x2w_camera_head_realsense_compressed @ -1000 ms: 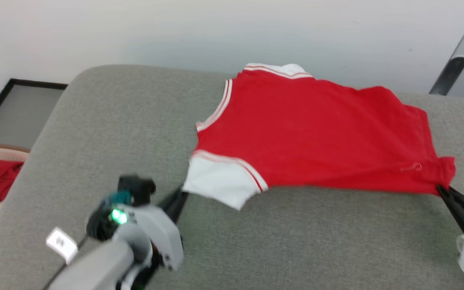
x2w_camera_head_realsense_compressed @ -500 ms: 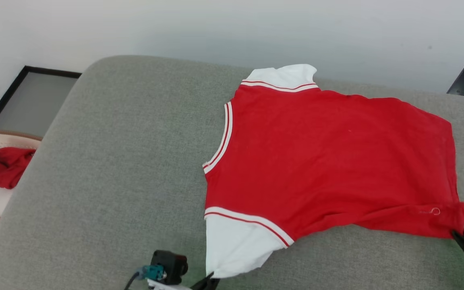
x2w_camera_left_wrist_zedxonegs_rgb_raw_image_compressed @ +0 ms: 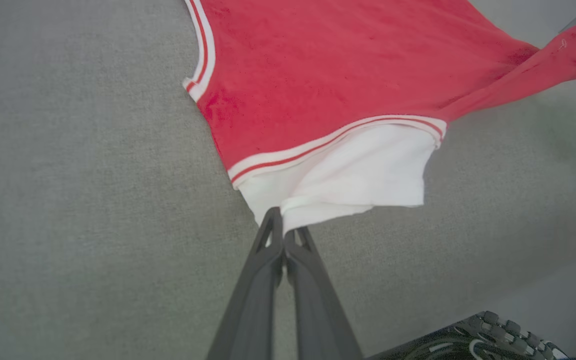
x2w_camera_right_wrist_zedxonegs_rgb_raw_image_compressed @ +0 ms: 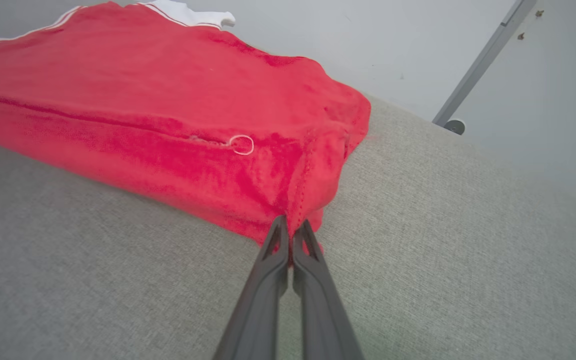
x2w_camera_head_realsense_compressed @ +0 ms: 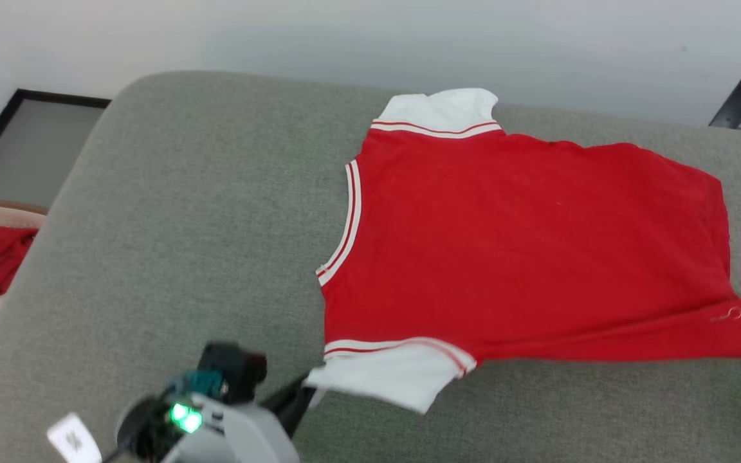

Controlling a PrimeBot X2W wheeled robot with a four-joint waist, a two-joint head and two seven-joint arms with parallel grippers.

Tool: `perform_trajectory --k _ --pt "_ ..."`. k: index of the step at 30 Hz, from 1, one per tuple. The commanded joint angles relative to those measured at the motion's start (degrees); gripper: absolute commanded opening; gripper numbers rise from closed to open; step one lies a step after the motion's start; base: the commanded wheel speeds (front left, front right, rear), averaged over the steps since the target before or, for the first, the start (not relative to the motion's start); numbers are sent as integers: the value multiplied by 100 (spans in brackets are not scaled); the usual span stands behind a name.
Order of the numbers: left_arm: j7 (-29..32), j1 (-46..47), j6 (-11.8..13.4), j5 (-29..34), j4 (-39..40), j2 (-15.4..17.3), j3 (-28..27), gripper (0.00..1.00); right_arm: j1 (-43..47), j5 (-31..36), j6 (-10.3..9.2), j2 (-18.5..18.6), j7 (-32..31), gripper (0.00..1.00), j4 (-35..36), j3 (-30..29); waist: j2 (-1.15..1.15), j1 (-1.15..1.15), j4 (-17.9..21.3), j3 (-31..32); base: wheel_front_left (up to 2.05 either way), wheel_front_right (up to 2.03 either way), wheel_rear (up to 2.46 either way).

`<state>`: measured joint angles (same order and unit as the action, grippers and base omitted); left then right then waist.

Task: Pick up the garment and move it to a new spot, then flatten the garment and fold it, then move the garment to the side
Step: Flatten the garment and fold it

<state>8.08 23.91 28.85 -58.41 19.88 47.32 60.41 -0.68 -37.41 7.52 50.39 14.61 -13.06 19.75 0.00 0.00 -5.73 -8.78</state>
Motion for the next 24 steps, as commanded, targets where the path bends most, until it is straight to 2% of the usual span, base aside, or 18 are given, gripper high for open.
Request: perform_trajectory --k 1,3,5,9,18,21,24 --pt "138 270 -7 108 125 59 -34 0 -110 -30 -6 -23 -64 0 14 -107 0 0 57 -79 0 0 0" --pt "406 634 -99 258 196 137 -14 0 -240 -1 -6 -70 -198 0 -5 -217 0 0 72 -125 0 0 0" --pt "648 1039 -292 367 59 170 -35 0 -411 31 -6 -128 -359 0 -5 -237 0 0 91 -181 0 0 0" --pt "1050 1870 -908 383 -548 -9 -97 0 -855 117 -6 -262 -786 0 -55 -177 0 0 121 -289 0 0 0" --pt "1604 3482 -2482 379 -2709 -840 -11 0 -1893 69 -6 -545 -1888 0 -296 175 0 0 279 -554 0 0 0" --pt "1598 3805 -2920 392 -3426 -1176 72 0 -2088 48 -5 -616 -2222 0 -406 221 0 0 326 -626 0 0 0" --pt "1615 4023 -3255 419 -4046 -1469 192 0 -2199 46 -6 -669 -2517 0 -496 204 0 0 367 -689 0 0 0"
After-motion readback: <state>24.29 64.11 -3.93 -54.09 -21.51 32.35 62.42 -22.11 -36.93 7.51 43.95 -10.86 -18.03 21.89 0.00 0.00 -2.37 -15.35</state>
